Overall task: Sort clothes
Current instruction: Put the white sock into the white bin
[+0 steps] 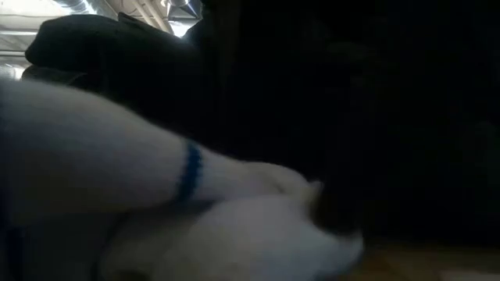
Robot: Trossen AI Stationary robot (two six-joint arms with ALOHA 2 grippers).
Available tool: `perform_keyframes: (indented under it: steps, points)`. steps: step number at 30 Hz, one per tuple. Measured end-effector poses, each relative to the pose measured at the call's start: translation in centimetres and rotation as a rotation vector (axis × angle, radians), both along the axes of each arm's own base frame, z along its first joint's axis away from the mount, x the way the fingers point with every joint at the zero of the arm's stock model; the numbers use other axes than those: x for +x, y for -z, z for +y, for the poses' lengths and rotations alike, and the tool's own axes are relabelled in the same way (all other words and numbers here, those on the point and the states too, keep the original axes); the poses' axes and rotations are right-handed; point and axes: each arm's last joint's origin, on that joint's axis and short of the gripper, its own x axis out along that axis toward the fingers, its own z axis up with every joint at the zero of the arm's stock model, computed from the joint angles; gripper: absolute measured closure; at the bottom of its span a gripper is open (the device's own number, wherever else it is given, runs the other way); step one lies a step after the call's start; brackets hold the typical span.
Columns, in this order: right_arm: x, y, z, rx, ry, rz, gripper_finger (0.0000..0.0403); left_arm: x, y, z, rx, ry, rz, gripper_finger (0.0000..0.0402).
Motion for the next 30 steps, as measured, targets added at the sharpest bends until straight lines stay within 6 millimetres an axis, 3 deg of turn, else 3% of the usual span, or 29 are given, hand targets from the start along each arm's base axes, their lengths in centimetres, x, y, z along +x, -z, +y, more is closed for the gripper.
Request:
perform_keyframes:
  steps: [5,13,16,19,23,30]
  points:
    - [-0.4,0.9,-0.3,0.001,-0.006,0.06,0.0221,0.0,0.0,0.0,0.0,0.0,-0.001,0.0219]
    - [-0.5,1.4,-0.6,-0.016,0.033,0.064,0.0379,0.0,0.0,0.0,0.001,0.0,-0.001,0.0219]
    - [-0.8,0.8,-0.7,-0.009,0.077,0.095,0.0385,0.0,0.0,0.0,0.001,0.0,-0.001,0.0219]
    - [-1.0,-0.8,-0.8,-0.024,0.101,0.124,0.0371,0.0,0.0,0.0,0.0,0.0,-0.001,0.0219]
    - [-1.2,-4.0,-1.0,-0.027,0.125,0.119,0.0387,0.0,0.0,0.0,-0.002,0.0,-0.002,0.0219]
    - [-2.5,-10.0,-2.8,0.006,0.253,-0.031,0.0384,0.0,0.0,0.0,-0.003,0.0,-0.001,0.0219]
